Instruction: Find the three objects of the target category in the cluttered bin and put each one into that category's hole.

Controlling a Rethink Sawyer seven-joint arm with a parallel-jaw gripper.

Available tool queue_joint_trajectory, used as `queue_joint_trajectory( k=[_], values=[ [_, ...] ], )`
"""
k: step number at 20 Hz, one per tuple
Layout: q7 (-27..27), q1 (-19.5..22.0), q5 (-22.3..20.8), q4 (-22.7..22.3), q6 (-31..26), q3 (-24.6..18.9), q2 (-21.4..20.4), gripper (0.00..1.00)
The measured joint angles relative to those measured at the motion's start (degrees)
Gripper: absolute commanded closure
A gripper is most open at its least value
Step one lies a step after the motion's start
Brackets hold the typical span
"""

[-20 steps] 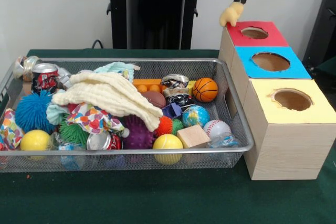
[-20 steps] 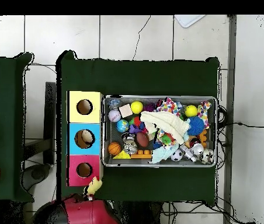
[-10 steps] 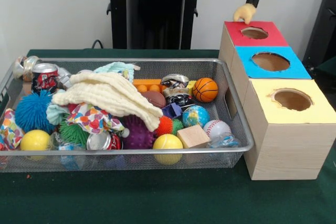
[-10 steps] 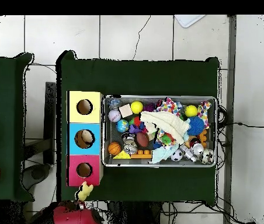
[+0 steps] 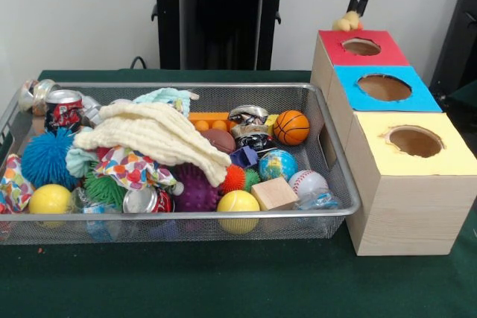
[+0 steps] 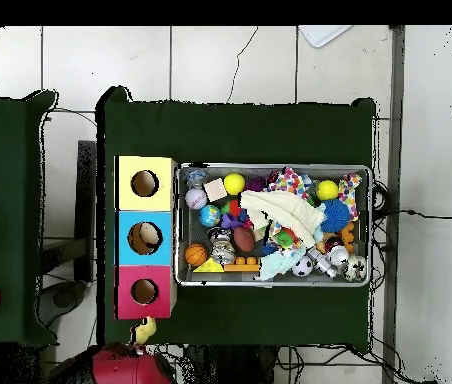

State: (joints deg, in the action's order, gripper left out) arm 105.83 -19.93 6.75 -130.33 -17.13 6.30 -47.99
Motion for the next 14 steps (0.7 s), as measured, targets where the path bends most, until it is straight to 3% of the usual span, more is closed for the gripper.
queue_joint_trajectory(
  k=[4, 14],
  values=[
    [0.0, 0.8, 0.0, 2.0, -2.3, 0.1, 0.6, 1.00],
    [0.0, 2.8, 0.0, 6.2, -17.0, 1.5, -1.1, 1.00]
  ],
)
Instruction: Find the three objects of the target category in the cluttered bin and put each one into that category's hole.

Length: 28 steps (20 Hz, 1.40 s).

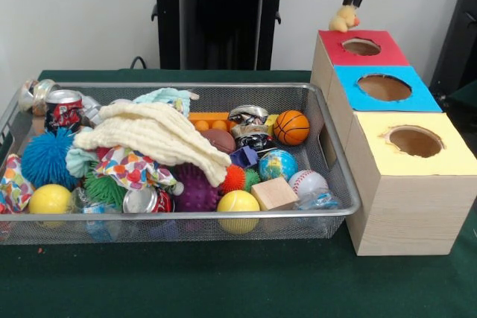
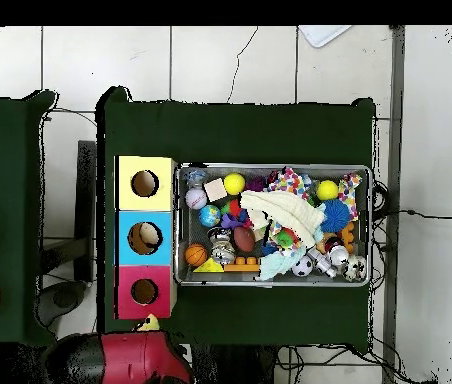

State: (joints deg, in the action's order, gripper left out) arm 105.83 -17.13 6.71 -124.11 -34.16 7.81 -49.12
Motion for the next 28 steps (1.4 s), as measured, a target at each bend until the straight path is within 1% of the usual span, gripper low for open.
queue_joint_trajectory(
  k=[2, 5, 6, 8, 10, 16, 25, 28],
  values=[
    [0.0, 0.0, 0.0, 1.4, -3.1, 0.5, -1.0, 1.00],
    [0.0, 0.0, 0.0, 2.4, -5.0, 0.9, -1.6, 1.00],
    [0.0, 0.0, 0.0, 3.5, -7.2, 1.2, -2.4, 1.00],
    [0.0, 0.0, -0.1, 4.2, -8.5, 1.5, -2.9, 1.00],
    [0.0, 0.0, -0.3, 5.8, -11.2, 2.0, -4.1, 1.00],
    [0.0, 0.0, -0.3, 8.3, -12.7, 2.1, -5.8, 1.00],
    [0.0, 0.1, -0.4, 13.4, -13.5, 2.1, -6.3, 1.00],
    [0.0, 0.6, -0.4, 14.5, -13.5, 2.1, -6.2, 1.00]
  ],
)
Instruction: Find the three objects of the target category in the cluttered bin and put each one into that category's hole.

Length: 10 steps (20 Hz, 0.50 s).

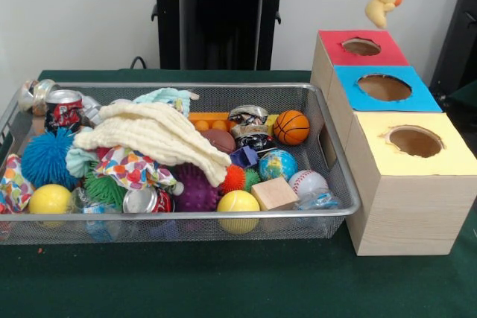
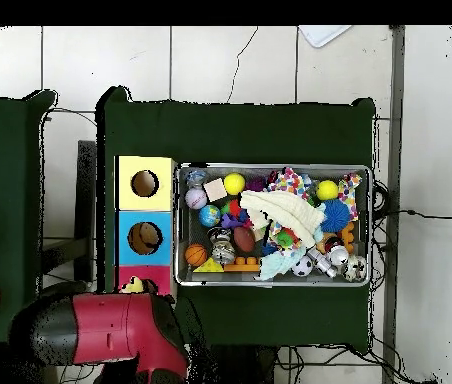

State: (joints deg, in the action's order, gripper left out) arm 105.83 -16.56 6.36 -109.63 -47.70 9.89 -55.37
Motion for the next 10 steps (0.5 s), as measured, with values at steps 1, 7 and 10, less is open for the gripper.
queue_joint_trajectory(
  k=[1, 7, 10],
  values=[
    [0.0, 0.4, 0.0, 0.4, 0.0, 0.0, 0.0, 1.00],
    [0.0, 1.5, -0.8, 0.0, 1.4, 0.0, -0.1, 1.00],
    [0.0, 2.0, -1.9, -1.2, 4.3, 0.0, -0.2, 1.00]
  ],
)
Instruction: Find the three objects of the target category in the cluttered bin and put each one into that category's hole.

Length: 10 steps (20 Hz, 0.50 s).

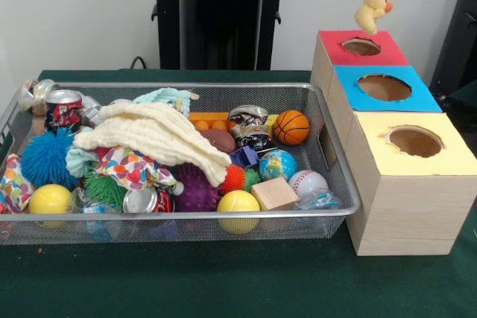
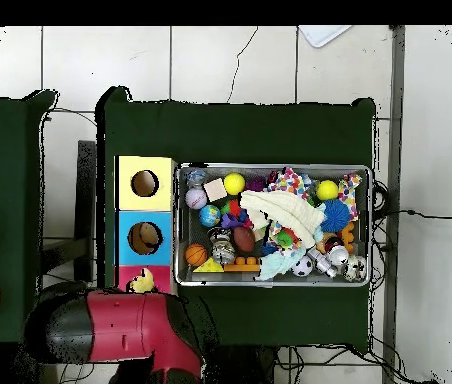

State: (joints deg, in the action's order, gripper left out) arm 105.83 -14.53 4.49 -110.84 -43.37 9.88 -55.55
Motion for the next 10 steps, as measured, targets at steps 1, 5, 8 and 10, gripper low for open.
queue_joint_trajectory(
  k=[1, 5, 8, 10],
  values=[
    [0.0, 0.5, -0.7, -0.9, 2.0, 0.0, 0.0, 1.00],
    [0.0, 2.4, -2.6, -3.4, 8.2, 0.0, 0.5, 1.00],
    [0.0, 3.4, -3.4, -4.3, 10.5, 0.0, 1.1, 1.00],
    [0.0, 4.7, -3.8, -4.9, 12.3, 0.0, 2.5, 1.00]
  ],
)
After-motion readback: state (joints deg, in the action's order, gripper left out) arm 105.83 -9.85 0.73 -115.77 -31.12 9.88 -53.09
